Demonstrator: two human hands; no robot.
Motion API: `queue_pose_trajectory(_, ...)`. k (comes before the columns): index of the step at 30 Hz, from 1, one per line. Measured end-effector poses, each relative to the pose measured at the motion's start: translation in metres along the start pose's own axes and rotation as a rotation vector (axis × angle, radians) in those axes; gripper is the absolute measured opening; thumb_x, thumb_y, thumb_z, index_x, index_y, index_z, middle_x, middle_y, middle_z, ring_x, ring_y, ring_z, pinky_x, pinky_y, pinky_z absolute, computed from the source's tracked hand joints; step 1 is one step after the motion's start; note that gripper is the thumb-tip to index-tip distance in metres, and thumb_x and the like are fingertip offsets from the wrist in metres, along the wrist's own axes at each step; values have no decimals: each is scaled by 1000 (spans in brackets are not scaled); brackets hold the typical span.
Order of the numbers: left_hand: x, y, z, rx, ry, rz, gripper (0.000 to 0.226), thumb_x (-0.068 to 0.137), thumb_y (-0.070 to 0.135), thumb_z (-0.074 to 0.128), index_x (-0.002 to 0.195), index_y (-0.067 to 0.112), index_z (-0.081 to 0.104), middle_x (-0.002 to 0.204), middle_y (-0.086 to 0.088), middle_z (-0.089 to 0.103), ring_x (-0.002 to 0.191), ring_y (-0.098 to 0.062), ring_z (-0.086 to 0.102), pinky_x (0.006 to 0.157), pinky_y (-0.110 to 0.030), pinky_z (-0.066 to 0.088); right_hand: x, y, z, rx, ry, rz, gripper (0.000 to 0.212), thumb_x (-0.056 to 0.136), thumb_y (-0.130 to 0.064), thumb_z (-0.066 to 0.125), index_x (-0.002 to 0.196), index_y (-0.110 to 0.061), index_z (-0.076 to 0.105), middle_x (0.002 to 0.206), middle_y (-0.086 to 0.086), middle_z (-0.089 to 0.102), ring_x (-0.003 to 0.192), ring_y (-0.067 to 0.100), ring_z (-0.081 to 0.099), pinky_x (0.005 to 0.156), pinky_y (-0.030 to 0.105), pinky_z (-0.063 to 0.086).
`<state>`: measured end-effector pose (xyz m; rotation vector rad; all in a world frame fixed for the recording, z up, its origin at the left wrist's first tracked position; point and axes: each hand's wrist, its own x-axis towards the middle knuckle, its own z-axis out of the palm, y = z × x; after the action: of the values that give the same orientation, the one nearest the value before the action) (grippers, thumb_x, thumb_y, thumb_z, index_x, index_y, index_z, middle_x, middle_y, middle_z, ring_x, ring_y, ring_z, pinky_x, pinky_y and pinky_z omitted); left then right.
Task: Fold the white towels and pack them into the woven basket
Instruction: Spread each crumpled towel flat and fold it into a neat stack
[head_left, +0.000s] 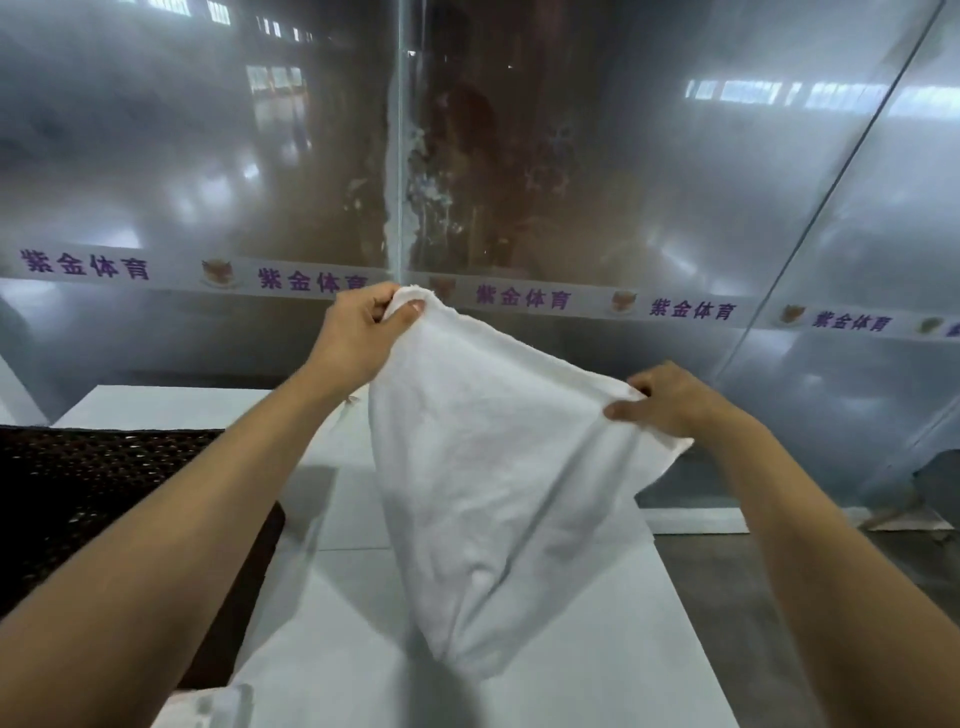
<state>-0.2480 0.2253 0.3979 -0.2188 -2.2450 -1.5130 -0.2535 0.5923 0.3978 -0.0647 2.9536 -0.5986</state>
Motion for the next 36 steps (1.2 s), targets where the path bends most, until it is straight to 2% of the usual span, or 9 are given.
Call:
queue_pose_trajectory(3, 44, -7, 9, -26, 57, -52, 11, 95, 28, 68, 89, 22, 75, 85, -2, 75, 71, -8, 62, 67, -29, 51, 47, 1, -24, 37, 189, -5, 22, 90, -33, 75, 79, -16, 65, 76, 1, 61, 67, 14, 55, 57, 26, 41)
queue_pose_trajectory(9, 148, -3, 17, -34, 248, -166, 13, 95, 29, 69, 82, 27, 70, 87, -3, 68, 77, -17, 58, 72, -42, 55, 132, -9, -80, 102, 541, 5, 21, 90, -34, 72, 88, -13, 67, 83, 10, 67, 86, 34, 65, 69, 39, 50)
queue_pose_trajectory(11, 176, 16, 20, -61, 309, -123, 13, 97, 24, 66, 84, 23, 69, 87, -5, 64, 76, -17, 55, 66, -29, 49, 146, -18, -110, 288, 690, -34, 19, 91, -29, 73, 91, -9, 71, 76, 7, 62, 81, 30, 61, 65, 32, 40)
queue_pose_trajectory(13, 195, 33, 26, -97, 328, -71, 8, 99, 17, 64, 93, 14, 67, 84, -5, 61, 68, -11, 51, 59, -19, 43, 152, -21, -131, 499, 778, -76, 22, 90, -23, 76, 104, -6, 76, 82, 5, 65, 79, 23, 61, 65, 32, 45)
queue_pose_trajectory(17, 208, 39, 37, -216, 372, -106, 19, 98, 25, 65, 109, 10, 70, 87, 0, 62, 77, -17, 59, 53, -27, 56, 153, -3, -143, 1034, 704, -56, 7, 88, -20, 79, 89, -17, 72, 89, 2, 68, 84, 23, 68, 61, 32, 62)
queue_pose_trajectory(20, 197, 47, 47, -373, 333, -109, 8, 99, 18, 64, 103, 12, 66, 102, -3, 62, 96, -24, 62, 65, -40, 64, 148, 12, -138, 1194, 689, -109, 11, 90, -19, 77, 95, -12, 69, 98, 6, 65, 87, 21, 66, 64, 34, 63)
queue_pose_trajectory(28, 100, 4, 72, -380, 270, -141, 14, 100, 10, 60, 93, 19, 69, 95, 0, 66, 94, -21, 65, 74, -30, 62, 99, 67, -47, 1297, 684, -168, 7, 88, -31, 76, 83, -34, 75, 89, -12, 73, 88, 10, 68, 75, 26, 58)
queue_pose_trajectory(33, -6, -44, 73, -282, 185, -200, 30, 101, 9, 57, 90, 31, 74, 94, 6, 68, 89, -16, 62, 83, -30, 58, 35, 97, 52, 1243, 655, -65, 7, 96, -10, 67, 94, -14, 71, 79, -15, 72, 75, 1, 64, 76, 20, 54)
queue_pose_trajectory(36, -74, -75, 74, -227, 131, -239, 18, 101, 9, 57, 106, 18, 72, 99, 9, 70, 94, -10, 60, 90, -30, 48, -10, 116, 101, 1230, 614, 32, 4, 96, -10, 68, 95, -7, 71, 80, -6, 70, 73, 7, 60, 75, 24, 50)
